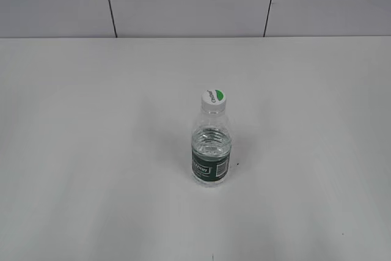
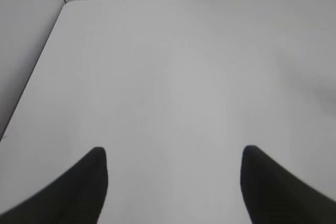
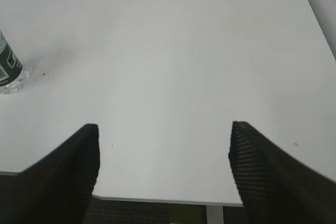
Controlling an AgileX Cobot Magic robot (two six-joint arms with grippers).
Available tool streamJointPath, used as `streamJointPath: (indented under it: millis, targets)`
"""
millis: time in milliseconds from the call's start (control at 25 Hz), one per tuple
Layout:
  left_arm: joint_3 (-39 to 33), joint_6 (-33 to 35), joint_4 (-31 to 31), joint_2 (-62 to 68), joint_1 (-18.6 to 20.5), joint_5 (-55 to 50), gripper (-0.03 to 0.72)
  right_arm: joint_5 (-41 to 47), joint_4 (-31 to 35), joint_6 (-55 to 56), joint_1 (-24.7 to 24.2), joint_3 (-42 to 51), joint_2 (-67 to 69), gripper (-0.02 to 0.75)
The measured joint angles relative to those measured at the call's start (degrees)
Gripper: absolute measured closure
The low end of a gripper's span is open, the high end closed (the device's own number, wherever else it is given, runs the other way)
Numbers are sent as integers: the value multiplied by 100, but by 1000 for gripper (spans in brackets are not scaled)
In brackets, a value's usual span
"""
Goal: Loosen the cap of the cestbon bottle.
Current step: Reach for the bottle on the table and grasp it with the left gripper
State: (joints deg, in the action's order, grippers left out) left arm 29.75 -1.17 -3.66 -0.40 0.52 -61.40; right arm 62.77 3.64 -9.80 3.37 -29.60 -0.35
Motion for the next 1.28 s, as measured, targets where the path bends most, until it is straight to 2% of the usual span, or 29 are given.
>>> streamJointPath:
  millis: [1280]
  targets:
    - [0,0,0,0,0,0,216,-5,0,0,0,0,0,150]
